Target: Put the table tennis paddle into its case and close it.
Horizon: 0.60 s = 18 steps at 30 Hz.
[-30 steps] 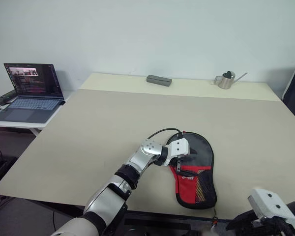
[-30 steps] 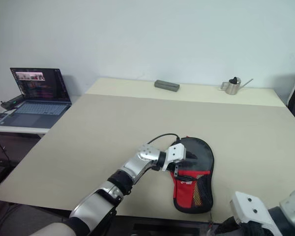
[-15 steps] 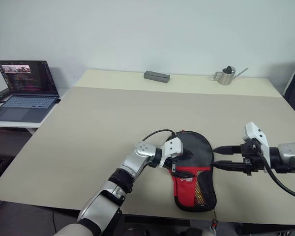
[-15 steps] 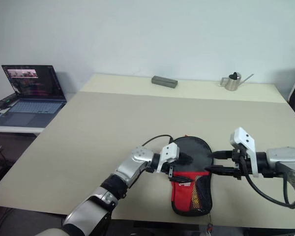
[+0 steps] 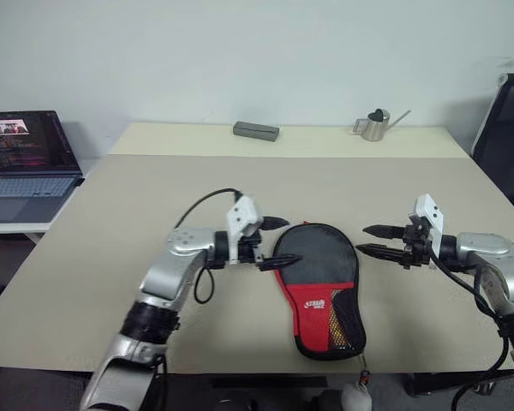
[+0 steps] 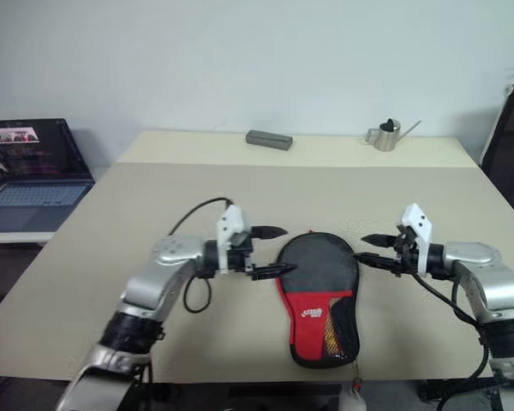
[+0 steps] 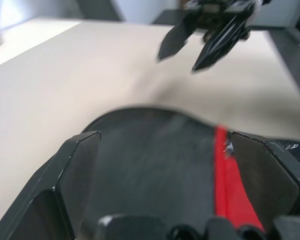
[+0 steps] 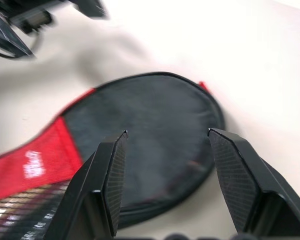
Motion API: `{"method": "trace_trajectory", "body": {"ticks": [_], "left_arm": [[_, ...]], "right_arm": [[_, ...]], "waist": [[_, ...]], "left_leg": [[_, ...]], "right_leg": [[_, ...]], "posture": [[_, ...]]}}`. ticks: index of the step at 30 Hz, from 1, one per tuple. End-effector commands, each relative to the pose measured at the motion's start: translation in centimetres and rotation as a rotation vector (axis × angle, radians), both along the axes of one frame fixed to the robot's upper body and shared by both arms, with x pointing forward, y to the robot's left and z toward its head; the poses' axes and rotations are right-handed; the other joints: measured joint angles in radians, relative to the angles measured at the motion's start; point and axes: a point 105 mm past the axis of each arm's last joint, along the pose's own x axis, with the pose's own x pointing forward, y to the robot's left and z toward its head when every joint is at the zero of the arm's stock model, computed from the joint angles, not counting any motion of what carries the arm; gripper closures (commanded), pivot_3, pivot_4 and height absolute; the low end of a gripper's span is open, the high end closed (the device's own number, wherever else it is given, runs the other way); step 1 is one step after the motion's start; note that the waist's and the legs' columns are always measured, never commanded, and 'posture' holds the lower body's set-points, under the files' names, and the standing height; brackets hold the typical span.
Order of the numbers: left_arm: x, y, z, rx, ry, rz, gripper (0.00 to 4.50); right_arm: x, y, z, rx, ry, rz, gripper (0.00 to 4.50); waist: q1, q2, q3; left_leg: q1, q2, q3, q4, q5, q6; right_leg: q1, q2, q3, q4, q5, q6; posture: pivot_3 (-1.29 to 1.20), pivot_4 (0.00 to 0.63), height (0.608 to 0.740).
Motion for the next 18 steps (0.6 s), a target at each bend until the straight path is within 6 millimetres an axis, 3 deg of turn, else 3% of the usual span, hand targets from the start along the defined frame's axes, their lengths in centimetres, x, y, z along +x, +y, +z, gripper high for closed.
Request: {"method": "trace_trajectory", "body": {"ticks": [1, 8, 18], "left_arm": [[-0.3, 4.0, 2.5, -0.027, -0.058, 0.144, 0.0], [-0.4, 7.9, 3.3, 0.018, -0.144, 0.391, 0.0], [1.6, 7.1, 2.1, -0.018, -0.162, 0.493, 0.0]], "right_arm": [[1.6, -1.0, 1.4, 0.004, -0.07, -0.009, 1.68], [3.4, -1.8, 1.1, -0.006, -0.067, -0.017, 1.68], [4.8, -3.0, 1.8, -0.069, -0.103, -0.041, 1.68]], "waist": [[-0.002, 0.001, 0.001], [0.013, 0.0, 0.001], [0.009, 0.001, 0.002]], "left_leg": [[0.0, 0.0, 0.0, 0.0, 0.0, 0.0], [0.001, -0.001, -0.001, 0.0, 0.0, -0.001], [0.001, 0.0, 0.0, 0.0, 0.001, -0.002]], "right_leg": [[0.0, 0.0, 0.001, 0.0, 0.001, -0.002], [0.0, -0.002, 0.001, -0.002, 0.001, -0.003], [0.0, -0.002, 0.001, -0.001, 0.004, -0.007]], "posture": [[0.0, 0.15, 0.74], [0.0, 0.15, 0.74], [0.0, 0.15, 0.74]]}}
